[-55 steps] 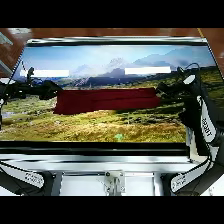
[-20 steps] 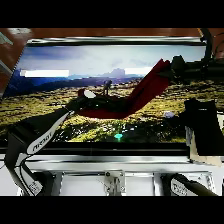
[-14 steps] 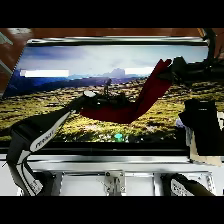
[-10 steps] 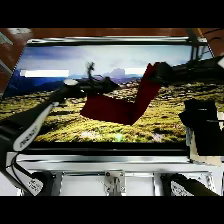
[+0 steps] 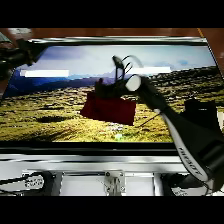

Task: Fold the shirts.

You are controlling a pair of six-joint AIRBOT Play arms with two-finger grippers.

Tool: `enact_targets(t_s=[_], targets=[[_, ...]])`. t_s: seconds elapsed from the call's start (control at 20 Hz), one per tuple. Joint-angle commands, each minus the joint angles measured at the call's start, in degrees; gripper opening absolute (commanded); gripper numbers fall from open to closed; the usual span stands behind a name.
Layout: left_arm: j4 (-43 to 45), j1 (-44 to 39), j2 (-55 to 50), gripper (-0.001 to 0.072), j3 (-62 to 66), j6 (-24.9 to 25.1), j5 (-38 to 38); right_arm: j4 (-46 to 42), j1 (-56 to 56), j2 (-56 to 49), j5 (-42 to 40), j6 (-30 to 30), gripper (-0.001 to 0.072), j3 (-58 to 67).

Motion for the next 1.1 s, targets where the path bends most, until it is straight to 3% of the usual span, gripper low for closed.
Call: enact_targets(t_s=[0.0,0.1,0.25,0.4,0.55,0.6,0.7,0.9,1.05], targets=[[0.26,6.93,3.96,0.0042,0.02,0.11,-12.28,9.05,6.16,-9.73,-12.35,4.55,0.0686,0.07],[0.28,6.75,4.04,0.0042,0.02,0.13,-15.74,12.83,4.83,-10.47,-10.97,4.50,0.0686,0.07],[1.22,5.62,4.04,0.0042,0.02,0.52,-16.35,9.64,-1.73,-6.21,-2.43,1.03,0.0686,0.07],[2.49,5.35,4.04,0.0042,0.02,1.38,-16.35,-6.03,-12.31,1.20,14.64,0.52,0.0686,0.07],[9.94,5.27,4.04,0.0041,0.02,1.33,-16.22,-28.74,-21.86,5.97,35.26,7.48,0.0686,-0.11],[13.22,5.05,4.02,0.0041,0.02,1.07,-16.17,-29.79,-24.28,5.97,39.21,7.30,0.0686,-0.98],[18.71,4.31,4.02,0.0041,0.02,-0.57,-16.15,-22.88,-27.23,5.92,38.51,5.49,0.0686,-6.32],[26.10,1.42,3.85,0.0041,0.02,-1.90,-15.08,-13.05,-24.98,4.42,21.38,4.00,0.0686,-17.44],[27.47,-0.61,3.80,0.0041,-0.09,-1.88,-14.40,-2.03,-24.22,-1.51,16.98,0.11,0.0686,-18.14]])
